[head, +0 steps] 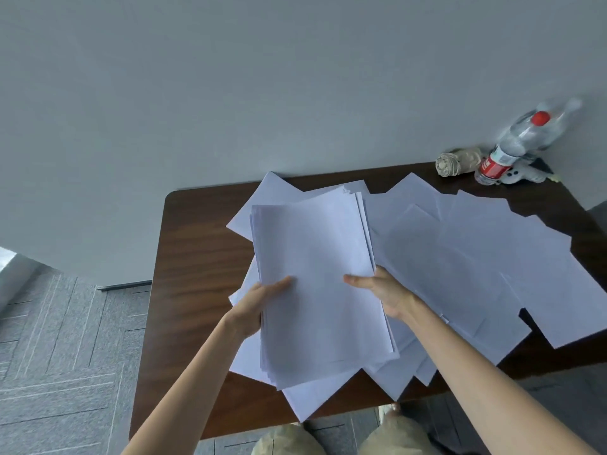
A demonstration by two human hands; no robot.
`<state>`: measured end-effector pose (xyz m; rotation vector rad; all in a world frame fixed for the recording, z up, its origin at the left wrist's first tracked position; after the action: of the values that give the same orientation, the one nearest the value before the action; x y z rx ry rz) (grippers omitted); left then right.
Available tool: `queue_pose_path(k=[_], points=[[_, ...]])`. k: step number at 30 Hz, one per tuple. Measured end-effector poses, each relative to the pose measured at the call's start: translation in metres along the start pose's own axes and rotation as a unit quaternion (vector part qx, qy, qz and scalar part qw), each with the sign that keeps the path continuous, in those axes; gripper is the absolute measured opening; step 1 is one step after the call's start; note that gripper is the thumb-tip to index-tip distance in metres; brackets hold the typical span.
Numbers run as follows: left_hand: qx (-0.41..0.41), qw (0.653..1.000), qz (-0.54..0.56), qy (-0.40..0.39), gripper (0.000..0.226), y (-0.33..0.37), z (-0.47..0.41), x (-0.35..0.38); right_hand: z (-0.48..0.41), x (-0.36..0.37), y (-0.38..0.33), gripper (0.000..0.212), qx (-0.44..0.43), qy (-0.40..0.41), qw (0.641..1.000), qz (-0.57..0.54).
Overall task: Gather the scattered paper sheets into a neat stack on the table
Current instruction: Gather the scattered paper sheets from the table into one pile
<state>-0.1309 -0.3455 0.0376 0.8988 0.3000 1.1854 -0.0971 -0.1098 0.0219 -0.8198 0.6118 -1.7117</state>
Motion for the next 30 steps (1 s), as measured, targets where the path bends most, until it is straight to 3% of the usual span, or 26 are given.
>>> queue_pose_path(k=[4, 15, 19, 20, 24, 30], points=[[0.004, 1.000, 0.018, 0.021, 0.041, -0.008, -0.027, 0.055, 0.009, -0.056, -0.023, 0.099, 0.011, 0.035, 0.999, 0.027], [-0.035, 0.988, 0.088, 0.123, 0.028, -0.031, -0.113, 0.218, -0.008, -0.232, -0.065, 0.084, -0.020, 0.021, 0.993, 0.118], [-0.080, 0.974, 0.074, 0.197, 0.012, -0.046, -0.138, 0.256, -0.017, -0.273, -0.076, 0.039, -0.030, 0.019, 0.984, 0.177], [-0.096, 0.969, 0.069, 0.216, 0.004, -0.050, -0.141, 0.261, -0.021, -0.279, -0.078, 0.036, -0.039, 0.021, 0.980, 0.193], [-0.144, 0.942, 0.068, 0.295, 0.019, -0.063, -0.162, 0.271, -0.041, -0.299, -0.092, 0.034, -0.069, 0.030, 0.962, 0.262], [-0.187, 0.902, 0.118, 0.372, 0.024, -0.070, -0.173, 0.279, -0.070, -0.308, -0.095, 0.015, -0.080, 0.050, 0.918, 0.385]])
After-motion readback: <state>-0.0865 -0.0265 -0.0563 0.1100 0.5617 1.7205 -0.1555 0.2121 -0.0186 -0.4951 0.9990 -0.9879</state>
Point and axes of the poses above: each hand's wrist, its own z-axis away from the middle knuckle, its own x-axis out of the palm, y = z × x, the point moved 5 cm from there along -z, towards the middle knuckle, and after that the axes turned 7 degrees about -z, right-handed, at the moved point
